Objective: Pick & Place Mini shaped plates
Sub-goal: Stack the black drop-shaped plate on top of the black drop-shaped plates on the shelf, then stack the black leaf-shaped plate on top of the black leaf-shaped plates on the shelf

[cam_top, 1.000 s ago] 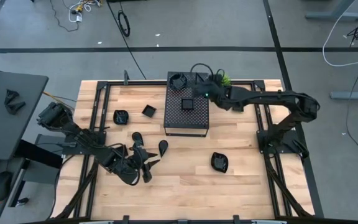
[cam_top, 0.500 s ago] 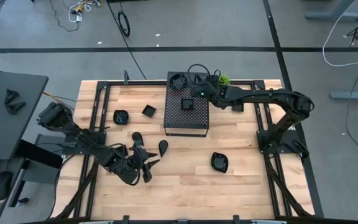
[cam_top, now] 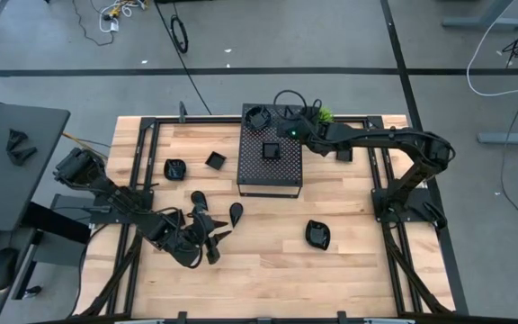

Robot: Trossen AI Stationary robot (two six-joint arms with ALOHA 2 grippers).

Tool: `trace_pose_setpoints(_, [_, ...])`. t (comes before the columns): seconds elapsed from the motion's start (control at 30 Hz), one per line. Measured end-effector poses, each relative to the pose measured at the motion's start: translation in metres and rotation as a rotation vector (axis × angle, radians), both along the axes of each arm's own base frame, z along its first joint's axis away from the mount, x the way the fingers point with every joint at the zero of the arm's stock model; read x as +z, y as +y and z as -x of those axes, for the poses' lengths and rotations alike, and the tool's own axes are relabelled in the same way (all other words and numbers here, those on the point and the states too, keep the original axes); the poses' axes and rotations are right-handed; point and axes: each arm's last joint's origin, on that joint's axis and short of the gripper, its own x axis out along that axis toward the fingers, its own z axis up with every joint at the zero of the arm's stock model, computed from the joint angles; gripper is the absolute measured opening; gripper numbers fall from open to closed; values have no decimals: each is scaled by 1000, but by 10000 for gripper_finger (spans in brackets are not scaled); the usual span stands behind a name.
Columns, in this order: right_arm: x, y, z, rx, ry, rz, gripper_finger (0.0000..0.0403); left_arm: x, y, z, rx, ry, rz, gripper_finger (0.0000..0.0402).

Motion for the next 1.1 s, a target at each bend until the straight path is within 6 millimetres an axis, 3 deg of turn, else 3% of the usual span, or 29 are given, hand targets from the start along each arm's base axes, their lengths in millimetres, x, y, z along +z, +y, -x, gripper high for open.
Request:
trace_pose_setpoints(0.53, [10,2,1,19,-4,46,46,0,0,0,1,0,2,135])
trace_pose_setpoints(0.83, [11,4,-14,385,8,3,38,0,0,0,4,-2,-1,135])
trace_pose_setpoints(1.1, [4,-7,-14,353,22,3,13,0,2,-1,11,-2,-4,135])
